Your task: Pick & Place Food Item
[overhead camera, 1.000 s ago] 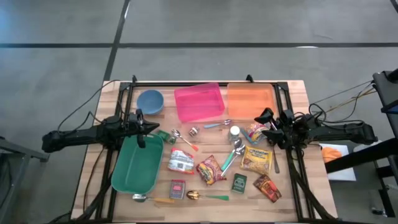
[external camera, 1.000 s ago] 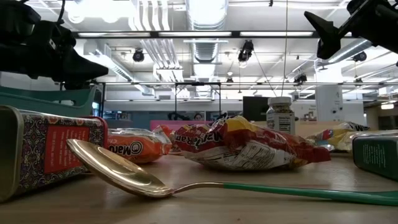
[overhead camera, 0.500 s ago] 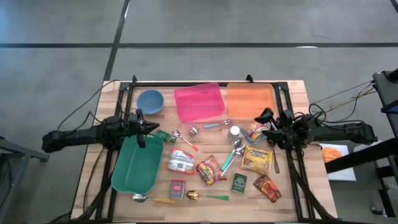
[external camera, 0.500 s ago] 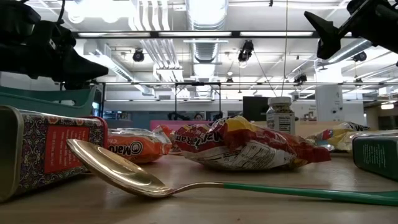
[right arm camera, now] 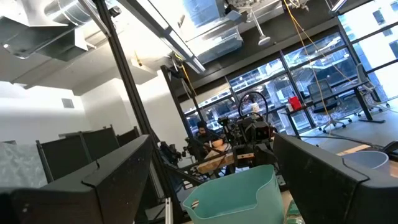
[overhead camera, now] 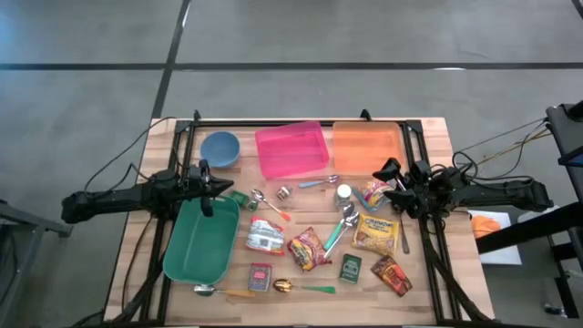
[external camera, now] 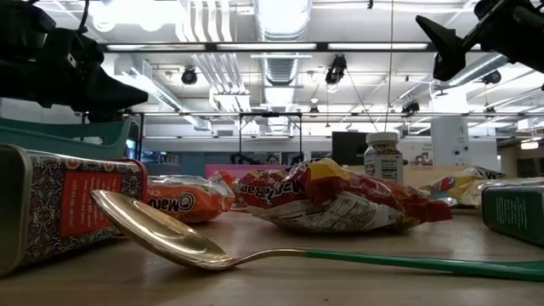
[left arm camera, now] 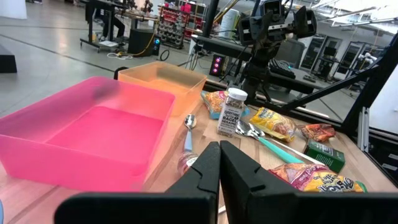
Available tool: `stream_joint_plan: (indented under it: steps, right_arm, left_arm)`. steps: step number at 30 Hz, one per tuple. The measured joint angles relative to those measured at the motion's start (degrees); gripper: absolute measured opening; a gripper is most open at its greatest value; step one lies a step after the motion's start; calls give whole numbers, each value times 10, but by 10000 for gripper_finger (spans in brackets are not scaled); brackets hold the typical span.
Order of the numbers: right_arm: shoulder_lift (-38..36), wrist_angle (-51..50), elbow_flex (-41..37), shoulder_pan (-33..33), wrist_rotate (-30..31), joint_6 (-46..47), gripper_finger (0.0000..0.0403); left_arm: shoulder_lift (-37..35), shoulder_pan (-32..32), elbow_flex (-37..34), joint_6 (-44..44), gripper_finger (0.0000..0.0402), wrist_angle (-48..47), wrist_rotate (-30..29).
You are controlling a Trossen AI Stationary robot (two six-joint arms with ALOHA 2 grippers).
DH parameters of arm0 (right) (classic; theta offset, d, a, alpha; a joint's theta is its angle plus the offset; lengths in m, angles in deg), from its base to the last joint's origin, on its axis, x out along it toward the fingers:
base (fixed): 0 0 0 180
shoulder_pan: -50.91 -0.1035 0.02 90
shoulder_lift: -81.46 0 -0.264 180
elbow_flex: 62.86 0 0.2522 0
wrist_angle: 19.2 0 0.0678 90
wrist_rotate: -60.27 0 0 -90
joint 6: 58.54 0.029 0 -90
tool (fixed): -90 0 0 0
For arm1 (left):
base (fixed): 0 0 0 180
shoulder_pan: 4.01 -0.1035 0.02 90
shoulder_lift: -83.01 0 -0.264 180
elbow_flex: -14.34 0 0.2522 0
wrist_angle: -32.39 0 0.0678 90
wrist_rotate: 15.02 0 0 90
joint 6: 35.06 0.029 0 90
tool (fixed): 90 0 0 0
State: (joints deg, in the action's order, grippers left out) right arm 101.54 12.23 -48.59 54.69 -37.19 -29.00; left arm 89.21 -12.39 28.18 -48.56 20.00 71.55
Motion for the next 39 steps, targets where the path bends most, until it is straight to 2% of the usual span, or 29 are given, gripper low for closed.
stream_joint_plan:
  steps: [24, 29, 39]
  right_arm:
    - [0, 0, 0, 0, 2, -11, 332]
    - [0, 1, 0, 0, 61, -29, 332]
    - [0, 7, 0, 0, 74, -11, 332]
  left_arm:
    - [0, 0, 0, 0, 13, 0, 0]
    - [0, 0, 0, 0, 13, 0, 0]
    - [0, 0, 0, 0, 13, 0, 0]
